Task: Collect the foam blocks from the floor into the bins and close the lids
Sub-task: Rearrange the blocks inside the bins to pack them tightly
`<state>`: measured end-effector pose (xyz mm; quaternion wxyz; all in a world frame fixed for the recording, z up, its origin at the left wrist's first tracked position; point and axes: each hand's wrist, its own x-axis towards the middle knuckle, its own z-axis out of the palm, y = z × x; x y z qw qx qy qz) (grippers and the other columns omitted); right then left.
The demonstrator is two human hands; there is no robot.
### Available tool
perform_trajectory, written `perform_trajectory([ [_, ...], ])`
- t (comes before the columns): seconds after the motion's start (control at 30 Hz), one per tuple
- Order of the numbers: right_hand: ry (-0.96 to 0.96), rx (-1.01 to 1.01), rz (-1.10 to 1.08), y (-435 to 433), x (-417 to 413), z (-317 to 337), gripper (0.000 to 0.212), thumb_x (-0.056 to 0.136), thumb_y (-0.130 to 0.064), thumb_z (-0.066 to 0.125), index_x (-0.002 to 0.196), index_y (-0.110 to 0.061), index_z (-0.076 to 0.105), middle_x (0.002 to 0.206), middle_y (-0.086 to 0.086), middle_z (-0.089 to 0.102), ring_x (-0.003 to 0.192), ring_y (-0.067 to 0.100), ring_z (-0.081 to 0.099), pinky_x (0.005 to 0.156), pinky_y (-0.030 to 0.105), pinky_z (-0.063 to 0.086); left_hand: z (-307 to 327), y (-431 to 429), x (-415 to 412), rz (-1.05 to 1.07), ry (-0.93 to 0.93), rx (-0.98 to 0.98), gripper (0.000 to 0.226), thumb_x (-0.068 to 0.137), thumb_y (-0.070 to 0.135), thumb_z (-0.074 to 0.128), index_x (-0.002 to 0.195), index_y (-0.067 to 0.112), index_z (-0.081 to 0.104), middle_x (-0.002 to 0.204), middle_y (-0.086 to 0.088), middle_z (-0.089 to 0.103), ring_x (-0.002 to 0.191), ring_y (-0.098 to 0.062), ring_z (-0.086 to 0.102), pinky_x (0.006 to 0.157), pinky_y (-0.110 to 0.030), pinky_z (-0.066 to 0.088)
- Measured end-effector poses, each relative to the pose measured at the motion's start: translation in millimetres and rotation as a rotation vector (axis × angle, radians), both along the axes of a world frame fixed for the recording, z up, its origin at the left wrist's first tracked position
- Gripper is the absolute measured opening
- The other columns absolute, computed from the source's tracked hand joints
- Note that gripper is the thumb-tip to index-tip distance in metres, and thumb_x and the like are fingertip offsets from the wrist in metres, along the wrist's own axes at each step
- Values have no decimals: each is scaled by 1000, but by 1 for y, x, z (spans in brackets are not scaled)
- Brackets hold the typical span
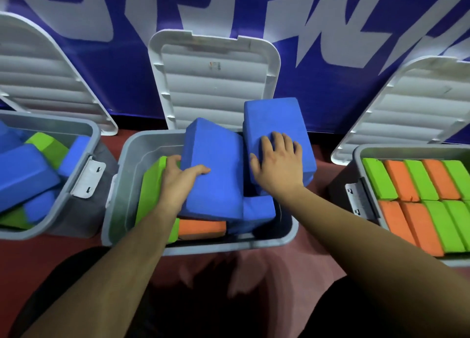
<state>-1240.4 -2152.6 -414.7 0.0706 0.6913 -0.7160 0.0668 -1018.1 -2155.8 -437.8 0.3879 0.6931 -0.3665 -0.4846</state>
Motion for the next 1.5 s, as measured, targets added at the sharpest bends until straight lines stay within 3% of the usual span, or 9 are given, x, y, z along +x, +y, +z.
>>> perform_trajectory([
  [0.2,-325,-3,-62,-6,-4,16,44,98,-47,40,118,-16,64,127,6,60,120,30,52,101,46,34,58,-30,32,99,164,-120,69,52,34,82,113,9,63,106,-8,73,92,-26,72,80,-46,60],
  [0.33,-896,29,-195,-16,-16,54,42,103,-49,35,92,-14,55,92,1,60,94,25,55,88,42,42,78,-39,16,75,457,-136,81,55,33,81,124,-1,58,116,-15,70,102,-33,70,86,-47,58],
  [0.47,-1332,-45,-324,-21,-35,83,50,100,-57,36,95,-13,60,99,0,61,96,19,57,88,35,44,87,-49,-36,-52,529,-110,78,56,36,82,120,-2,61,110,-15,73,98,-32,71,82,-44,59],
  [0.7,-1121,121,-246,-14,-56,79,56,86,-42,69,130,-15,49,118,-6,59,103,14,59,85,28,44,59,-49,-114,-222,194,-51,72,68,70,58,119,19,56,111,0,68,99,-23,68,93,-45,53],
  [0.9,-971,65,-234,-9,-45,82,60,89,-43,61,136,-13,40,124,1,55,103,19,56,85,35,46,51,-55,-99,-190,49,-49,64,61,62,52,111,22,49,110,-5,64,100,-26,62,93,-46,51],
  [1.13,-644,29,-170,-17,-16,114,60,90,-41,53,140,-10,40,137,12,46,122,35,46,100,46,38,48,-51,-64,-258,106,20,71,65,56,61,124,19,49,115,-3,67,96,-21,68,91,-43,54],
  [1.3,-715,302,-221,-27,0,111,61,88,-46,55,133,-8,40,133,15,43,115,39,50,97,52,45,36,-45,-50,-303,-28,29,89,77,59,65,148,23,25,126,2,57,110,-23,62,100,-43,49],
  [1.37,-628,153,-170,-21,7,102,61,90,-45,54,136,-7,41,138,16,41,122,38,46,103,51,39,30,-46,-43,-275,10,15,97,70,66,63,150,28,23,121,0,60,107,-23,63,100,-42,48],
  [1.5,-501,-78,132,-12,47,102,52,91,-36,56,131,-4,53,142,21,44,130,37,41,107,45,33,18,-51,-7,-169,40,-25,46,88,46,63,121,16,52,110,-7,64,95,-22,63,80,-36,48],
])
